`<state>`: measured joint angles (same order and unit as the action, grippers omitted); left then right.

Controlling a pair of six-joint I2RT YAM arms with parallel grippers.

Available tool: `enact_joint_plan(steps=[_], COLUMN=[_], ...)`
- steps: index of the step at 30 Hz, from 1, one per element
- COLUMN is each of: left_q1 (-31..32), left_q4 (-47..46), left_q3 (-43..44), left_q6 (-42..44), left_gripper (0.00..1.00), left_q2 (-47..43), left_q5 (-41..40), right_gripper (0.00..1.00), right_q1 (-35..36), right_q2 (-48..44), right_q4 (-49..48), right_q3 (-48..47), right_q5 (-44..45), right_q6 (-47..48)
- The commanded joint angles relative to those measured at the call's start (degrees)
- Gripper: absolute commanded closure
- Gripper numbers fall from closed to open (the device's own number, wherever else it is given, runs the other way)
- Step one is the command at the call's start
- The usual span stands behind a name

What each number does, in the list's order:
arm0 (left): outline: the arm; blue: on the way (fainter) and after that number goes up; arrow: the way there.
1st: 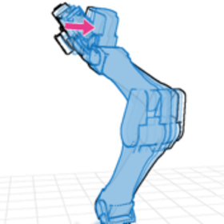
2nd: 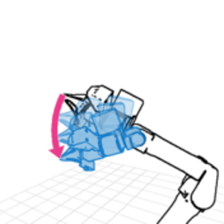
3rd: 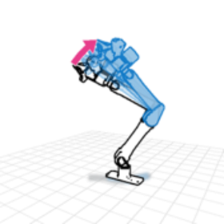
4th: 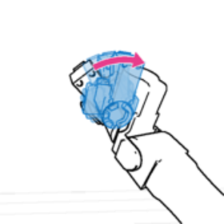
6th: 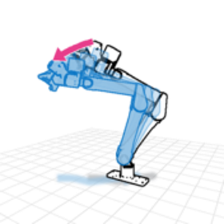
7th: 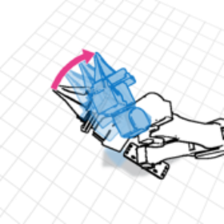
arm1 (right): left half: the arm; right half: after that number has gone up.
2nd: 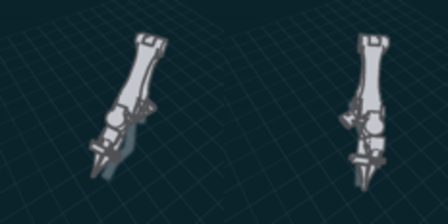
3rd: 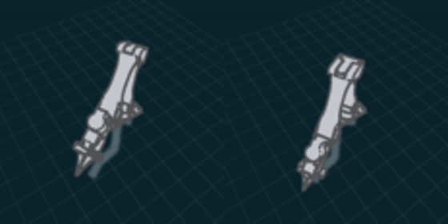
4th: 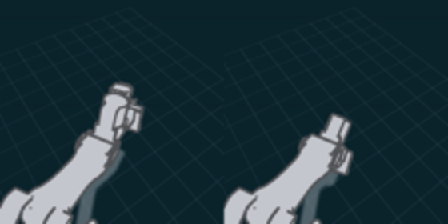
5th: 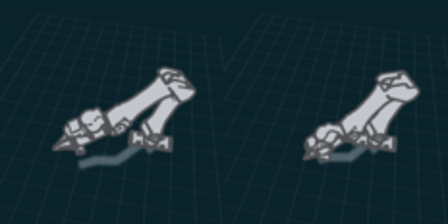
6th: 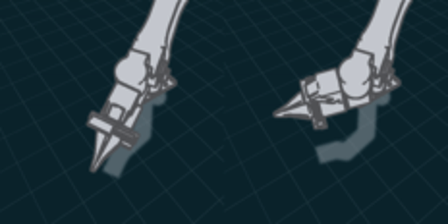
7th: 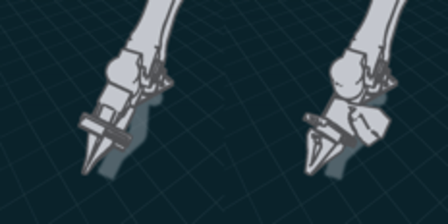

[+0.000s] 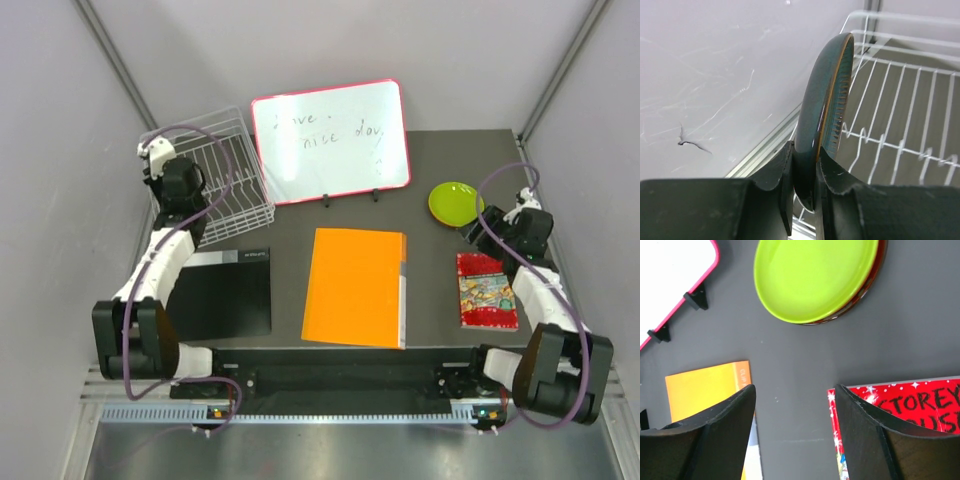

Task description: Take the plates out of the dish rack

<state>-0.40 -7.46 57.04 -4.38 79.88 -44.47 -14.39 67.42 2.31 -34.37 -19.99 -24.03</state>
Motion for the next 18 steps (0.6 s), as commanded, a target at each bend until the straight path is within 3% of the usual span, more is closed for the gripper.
enact_joint_plan(steps=[1, 3, 7, 10, 11, 18], left_q1=[1.7, 1.8, 2.8, 5.0, 5.7, 14.0], left_q4=[1.0, 6.4, 9.7, 10.3, 9.2, -2.6], left_q3=[4.1, 5.7, 5.8, 5.7, 5.5, 0.2], left_q6=[-5.3, -9.9, -19.9, -26.5, -28.9, -39.3], left_gripper=[1.0, 1.0, 1.0, 1.0, 1.0, 1.0], left_q2=[-6.7, -8.8, -11.8, -11.3, -11.1, -9.6], left_q5=[5.1, 10.7, 34.1, 43.2, 49.5, 64.6], right_gripper=[0.35, 0.34, 0.32, 0.31, 0.3, 0.28], right_q1=[0.8, 1.0, 3.7, 8.4, 9.8, 23.0], right_q2=[-6.3, -9.7, -15.0, -18.1, -19.7, -20.9], right_q4=[4.5, 5.6, 6.8, 6.1, 4.9, -7.1], right_q3=[-0.8, -0.9, -2.3, -3.6, -3.7, -2.3], right_q5=[0.3, -0.7, -4.4, -5.3, -5.4, -2.1], right_q6=[0.9, 0.7, -2.3, -5.9, -6.9, -15.8])
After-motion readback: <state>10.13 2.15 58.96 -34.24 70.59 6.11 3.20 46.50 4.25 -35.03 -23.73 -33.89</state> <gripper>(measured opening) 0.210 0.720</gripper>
